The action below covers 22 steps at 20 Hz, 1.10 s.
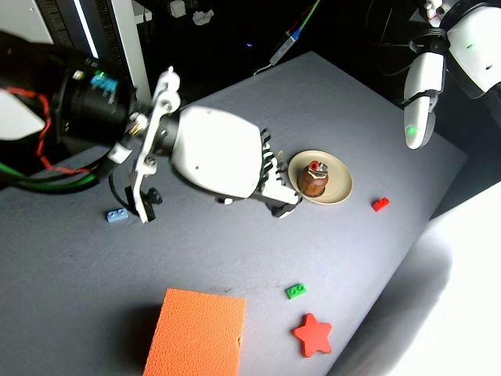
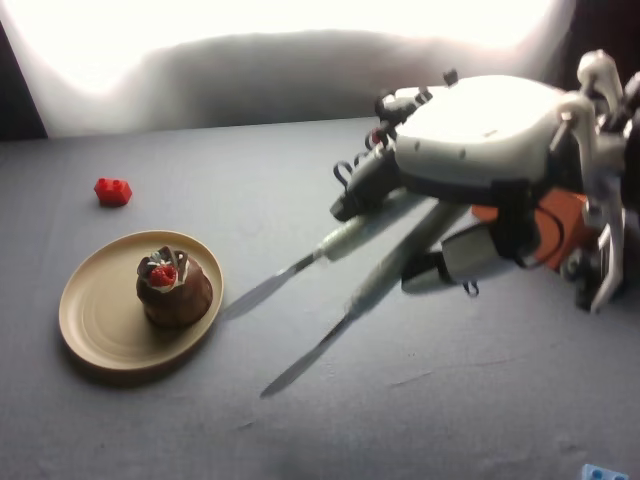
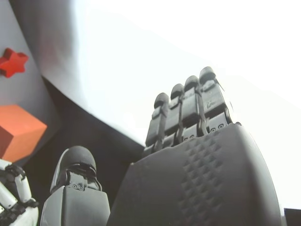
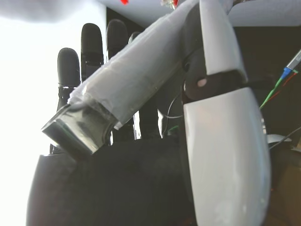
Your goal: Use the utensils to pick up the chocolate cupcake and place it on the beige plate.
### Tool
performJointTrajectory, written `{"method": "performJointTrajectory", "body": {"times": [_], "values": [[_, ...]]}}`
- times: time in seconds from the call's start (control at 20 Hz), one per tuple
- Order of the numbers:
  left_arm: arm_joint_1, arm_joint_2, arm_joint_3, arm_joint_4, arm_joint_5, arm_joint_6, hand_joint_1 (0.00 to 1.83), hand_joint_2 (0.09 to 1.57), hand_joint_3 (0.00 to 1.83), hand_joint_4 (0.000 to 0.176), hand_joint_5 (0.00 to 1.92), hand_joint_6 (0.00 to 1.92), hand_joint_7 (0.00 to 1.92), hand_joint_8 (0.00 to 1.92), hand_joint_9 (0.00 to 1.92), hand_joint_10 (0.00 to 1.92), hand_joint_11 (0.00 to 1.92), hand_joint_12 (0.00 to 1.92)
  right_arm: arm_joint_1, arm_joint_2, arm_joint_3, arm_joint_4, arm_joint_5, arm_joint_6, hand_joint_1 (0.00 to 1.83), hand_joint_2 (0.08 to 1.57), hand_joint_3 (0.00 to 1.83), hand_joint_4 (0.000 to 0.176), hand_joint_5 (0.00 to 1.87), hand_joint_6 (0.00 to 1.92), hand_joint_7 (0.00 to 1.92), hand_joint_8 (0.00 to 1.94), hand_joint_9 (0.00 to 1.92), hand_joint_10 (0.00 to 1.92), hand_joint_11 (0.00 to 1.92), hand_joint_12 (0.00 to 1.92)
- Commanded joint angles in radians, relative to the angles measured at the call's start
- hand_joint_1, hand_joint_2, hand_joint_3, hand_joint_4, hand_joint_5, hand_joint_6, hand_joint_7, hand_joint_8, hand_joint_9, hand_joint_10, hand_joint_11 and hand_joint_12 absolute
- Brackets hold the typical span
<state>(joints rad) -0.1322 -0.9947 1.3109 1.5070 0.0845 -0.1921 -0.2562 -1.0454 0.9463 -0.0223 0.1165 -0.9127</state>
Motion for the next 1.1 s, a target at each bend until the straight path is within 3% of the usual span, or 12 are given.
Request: {"method": "performJointTrajectory", "body": {"times": [0.0,0.2,0.3,0.4,0.9,1.05], "values": [[-0.016,0.006,0.004,0.012,-0.003,0.001,0.0,1.12,0.0,0.0,0.04,0.0,0.01,0.0,0.0,0.0,0.0,0.0,-0.009,0.013,-0.006,0.022,0.207,0.008,1.07,1.1,0.0,0.0,0.86,0.07,0.81,0.02,0.63,0.22,0.11,1.33],[-0.016,0.006,0.004,0.012,-0.005,0.001,0.0,1.13,0.0,0.0,0.05,0.0,0.02,0.01,0.0,0.0,0.0,0.0,-0.074,0.009,-0.002,0.027,0.248,0.004,1.05,1.11,0.0,0.0,0.78,0.01,0.75,0.0,0.61,0.22,0.11,1.31],[-0.016,0.006,0.005,0.012,-0.005,0.001,0.0,1.13,0.0,0.0,0.05,0.0,0.02,0.0,0.0,0.0,0.0,0.0,-0.114,-0.006,0.002,0.096,0.278,-0.08,1.06,1.1,0.0,0.0,0.85,0.04,0.8,0.02,0.65,0.23,0.15,1.32],[-0.016,0.006,0.004,0.012,-0.005,0.001,0.0,1.13,0.0,0.0,0.05,0.0,0.03,0.01,0.0,0.0,0.0,0.0,-0.142,-0.019,0.012,0.097,0.308,-0.084,1.06,1.1,0.0,0.0,0.84,0.03,0.79,0.01,0.64,0.23,0.15,1.32],[-0.016,0.006,0.005,0.012,-0.005,0.001,0.0,1.13,0.0,0.0,0.03,0.0,0.01,0.0,0.0,0.0,0.0,0.0,-0.208,-0.064,0.059,0.122,0.345,-0.103,1.03,1.11,0.0,0.0,0.75,0.0,0.76,0.0,0.62,0.2,0.14,1.32],[-0.016,0.006,0.005,0.012,-0.006,0.001,0.0,1.13,0.0,0.0,0.04,0.0,0.01,0.0,0.0,0.0,0.0,0.0,-0.227,-0.087,0.069,0.238,0.35,-0.256,1.02,1.1,0.0,0.0,0.73,0.0,0.75,0.0,0.6,0.18,0.13,1.35]]}}
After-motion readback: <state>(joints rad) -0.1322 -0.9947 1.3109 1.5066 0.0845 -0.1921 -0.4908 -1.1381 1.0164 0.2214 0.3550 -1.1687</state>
